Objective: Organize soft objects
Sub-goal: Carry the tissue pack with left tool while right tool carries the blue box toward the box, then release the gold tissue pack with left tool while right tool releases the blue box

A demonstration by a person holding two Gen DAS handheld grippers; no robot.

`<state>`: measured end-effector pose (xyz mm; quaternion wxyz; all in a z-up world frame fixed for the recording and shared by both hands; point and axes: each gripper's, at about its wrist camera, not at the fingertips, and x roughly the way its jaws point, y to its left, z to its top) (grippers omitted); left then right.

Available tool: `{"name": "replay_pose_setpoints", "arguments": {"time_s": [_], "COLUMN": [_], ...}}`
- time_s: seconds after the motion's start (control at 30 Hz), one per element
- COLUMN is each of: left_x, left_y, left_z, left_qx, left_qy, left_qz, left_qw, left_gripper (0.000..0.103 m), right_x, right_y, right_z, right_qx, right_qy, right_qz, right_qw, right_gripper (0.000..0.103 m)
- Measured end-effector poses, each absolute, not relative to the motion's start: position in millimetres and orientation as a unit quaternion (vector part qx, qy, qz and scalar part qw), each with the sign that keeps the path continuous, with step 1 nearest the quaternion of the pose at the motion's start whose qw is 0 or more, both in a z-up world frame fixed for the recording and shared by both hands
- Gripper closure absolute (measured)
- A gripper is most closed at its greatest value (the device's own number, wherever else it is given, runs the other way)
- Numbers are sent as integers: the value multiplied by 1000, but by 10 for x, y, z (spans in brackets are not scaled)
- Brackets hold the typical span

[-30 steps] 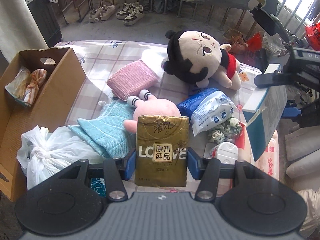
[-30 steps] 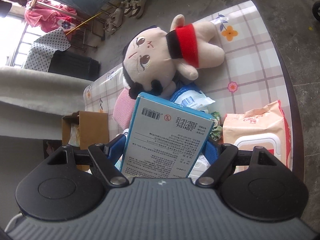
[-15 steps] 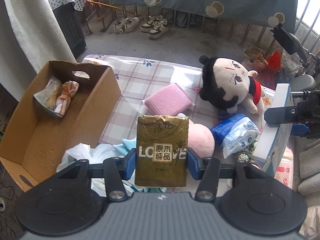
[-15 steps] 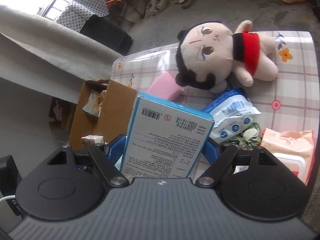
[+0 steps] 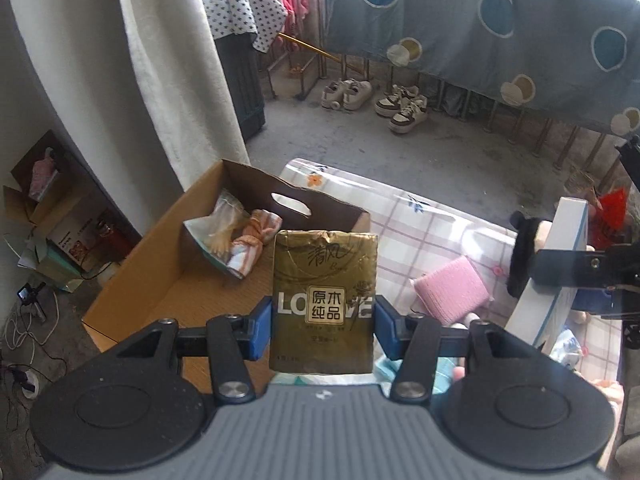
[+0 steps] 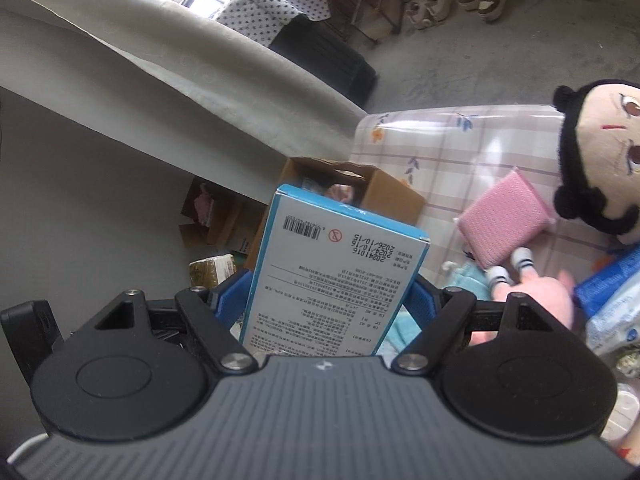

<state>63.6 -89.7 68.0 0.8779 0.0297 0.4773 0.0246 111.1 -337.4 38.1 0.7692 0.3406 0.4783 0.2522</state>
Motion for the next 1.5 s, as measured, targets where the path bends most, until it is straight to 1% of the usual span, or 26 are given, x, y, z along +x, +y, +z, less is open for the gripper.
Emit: {"name": "replay_pose_setpoints", "arguments": {"time_s": [0.17, 0.37, 0.6, 0.77, 0.93, 1.13, 1.27, 1.43, 1.5], "left_x": [831, 1155, 1565, 1917, 2223, 2464, 2546, 2595, 2611], "left_y": [-413, 206, 864, 1239, 1489, 1587, 1610, 1658, 1656], "left_z": [724, 601, 357, 42, -303, -660, -785, -877, -902], "left_qx": [20, -8, 10, 17, 37, 63, 66, 61, 60], "left_qy": [464, 468, 479, 503, 519, 534, 539, 543, 547], "left_qz": [52, 43, 15, -11, -24, -47, -62, -72, -73], "left_qw": [884, 883, 877, 864, 854, 842, 837, 834, 832], "left_gripper": [50, 50, 50, 50, 50, 50, 50, 50, 50], "right_x": [1378, 1719, 2228, 2585, 2900, 3187, 3300, 3440, 3484], "right_y": [-2874, -2192, -1379, -890, -581, -358, -230, -134, -130], "right_z": [480, 466, 209, -25, -445, -912, -1108, -1410, -1498], "right_qx": [353, 357, 347, 317, 278, 219, 179, 175, 167], "right_qy": [476, 484, 505, 521, 557, 612, 633, 643, 650], "right_qz": [254, 243, 216, 178, 133, 87, 72, 60, 52], "right_qw": [764, 761, 760, 772, 771, 755, 749, 743, 739], "right_gripper": [24, 24, 24, 24, 25, 25, 25, 24, 20]}}
